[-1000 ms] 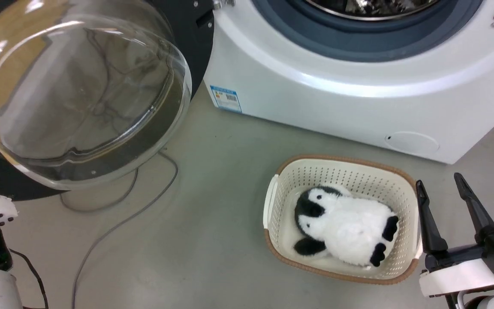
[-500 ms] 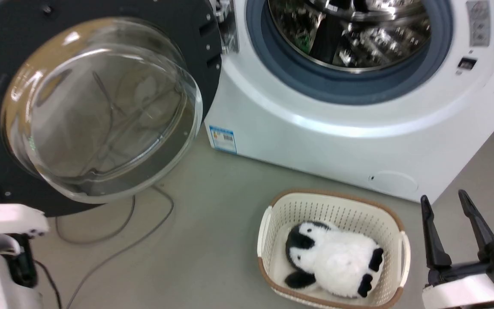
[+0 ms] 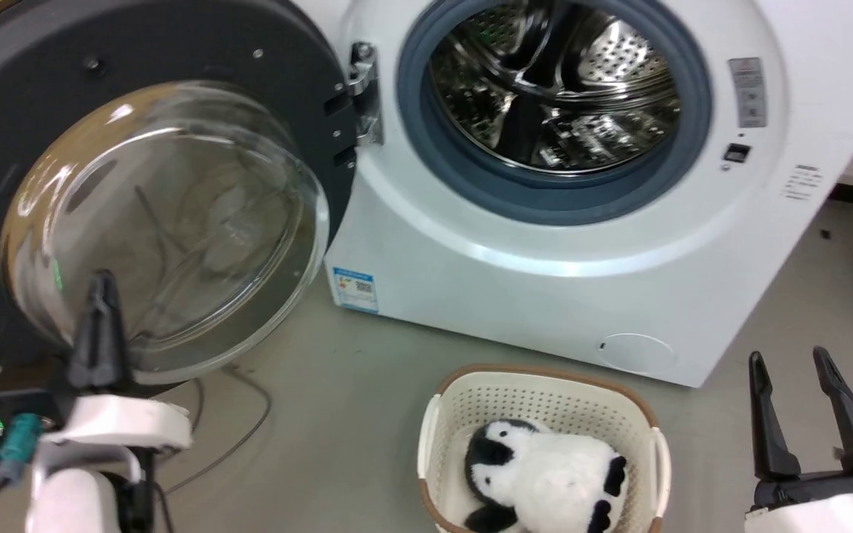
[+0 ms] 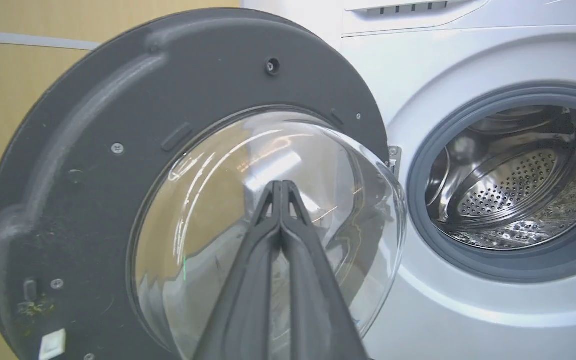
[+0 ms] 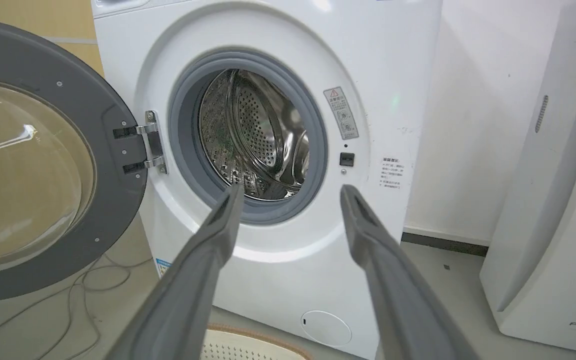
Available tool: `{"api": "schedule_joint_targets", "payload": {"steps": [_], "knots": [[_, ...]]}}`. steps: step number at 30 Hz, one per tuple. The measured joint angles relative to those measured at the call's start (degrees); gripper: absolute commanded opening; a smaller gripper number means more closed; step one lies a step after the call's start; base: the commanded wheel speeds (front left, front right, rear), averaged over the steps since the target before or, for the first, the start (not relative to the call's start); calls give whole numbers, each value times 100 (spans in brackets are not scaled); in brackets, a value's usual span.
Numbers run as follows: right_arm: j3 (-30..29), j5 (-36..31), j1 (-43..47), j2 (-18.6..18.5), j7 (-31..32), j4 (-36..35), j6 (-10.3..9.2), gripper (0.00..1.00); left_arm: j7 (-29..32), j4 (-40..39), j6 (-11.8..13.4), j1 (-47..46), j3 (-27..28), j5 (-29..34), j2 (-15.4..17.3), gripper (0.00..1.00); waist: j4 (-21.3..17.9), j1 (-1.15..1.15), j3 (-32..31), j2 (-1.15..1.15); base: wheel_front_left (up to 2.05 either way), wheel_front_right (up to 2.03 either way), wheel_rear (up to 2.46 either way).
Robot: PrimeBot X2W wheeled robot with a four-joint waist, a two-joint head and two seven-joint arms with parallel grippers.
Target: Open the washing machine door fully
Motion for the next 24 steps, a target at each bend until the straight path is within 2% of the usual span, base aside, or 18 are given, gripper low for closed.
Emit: {"api": "schedule_joint_targets", "payload": {"steps": [13, 14, 15, 16, 24], "knots": [[-8, 193, 138, 4, 0, -32, 0, 100, 0, -119, -47, 667, -889, -162, -138, 0, -577, 1, -114, 0, 0, 0, 0], [-4, 207, 148, 4, 0, -27, 0, 100, 0, -102, -47, 711, -938, -191, -156, 34, -616, 0, -118, 0, 0, 0, 0], [0, 209, 154, 4, 0, -24, 0, 100, 0, -88, -46, 747, -971, -211, -165, 91, -655, 1, -120, 0, 0, 0, 0], [10, 209, 163, 4, 0, -18, 0, 100, 0, -97, -46, 773, -1007, -211, -165, 100, -693, 1, -123, 0, 0, 0, 0], [90, 316, 231, 5, 0, 81, -1, 100, 0, -107, -40, 1020, -1244, -375, -172, 100, -1017, 1, -129, 0, 0, 0, 0]]}}
